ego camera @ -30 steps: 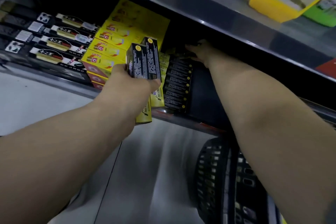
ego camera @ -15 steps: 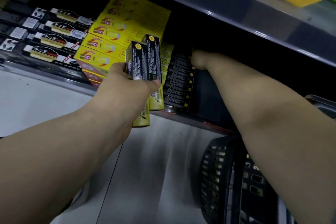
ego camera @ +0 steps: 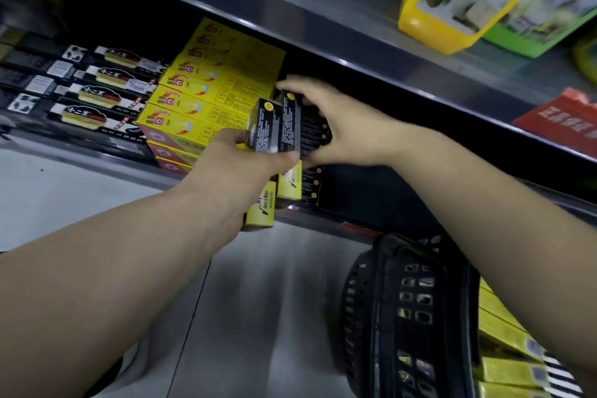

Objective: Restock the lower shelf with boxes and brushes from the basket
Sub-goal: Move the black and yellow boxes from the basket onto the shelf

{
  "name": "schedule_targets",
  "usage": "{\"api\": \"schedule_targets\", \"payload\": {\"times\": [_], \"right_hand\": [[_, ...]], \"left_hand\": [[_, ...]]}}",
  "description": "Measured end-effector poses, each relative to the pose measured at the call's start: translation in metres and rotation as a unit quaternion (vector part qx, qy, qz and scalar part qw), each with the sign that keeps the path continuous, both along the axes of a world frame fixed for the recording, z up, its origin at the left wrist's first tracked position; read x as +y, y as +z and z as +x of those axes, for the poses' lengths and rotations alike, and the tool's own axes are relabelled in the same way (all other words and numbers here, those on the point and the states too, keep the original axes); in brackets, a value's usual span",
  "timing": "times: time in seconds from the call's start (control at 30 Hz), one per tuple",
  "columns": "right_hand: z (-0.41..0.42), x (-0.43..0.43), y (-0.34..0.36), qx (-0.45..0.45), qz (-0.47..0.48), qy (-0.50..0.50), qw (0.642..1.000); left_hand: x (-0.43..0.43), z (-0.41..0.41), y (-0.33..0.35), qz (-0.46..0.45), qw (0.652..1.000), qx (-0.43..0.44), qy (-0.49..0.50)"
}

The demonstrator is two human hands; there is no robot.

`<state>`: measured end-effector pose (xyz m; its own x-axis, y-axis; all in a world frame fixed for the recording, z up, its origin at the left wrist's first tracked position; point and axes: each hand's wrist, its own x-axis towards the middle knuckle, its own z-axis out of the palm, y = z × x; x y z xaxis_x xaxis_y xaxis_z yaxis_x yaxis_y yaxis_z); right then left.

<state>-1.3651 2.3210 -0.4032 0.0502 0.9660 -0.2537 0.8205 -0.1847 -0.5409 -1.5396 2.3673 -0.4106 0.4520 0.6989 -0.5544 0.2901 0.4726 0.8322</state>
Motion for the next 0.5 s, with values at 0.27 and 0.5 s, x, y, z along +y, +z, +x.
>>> {"api": "schedule_targets", "payload": {"times": [0.27,0.5], "right_hand": [[-0.015,-0.042,0.022,-0.008,0.053,-0.051,0.997],[-0.004,-0.039,0.015,-0.194,-0.068,-0.007,0.979]], "left_hand": [[-0.01,-0.004,0.009,-0.054,0.994,0.0,-0.096],[0.007,-0.011,0.023,0.023,1.0,0.005,0.001]]}}
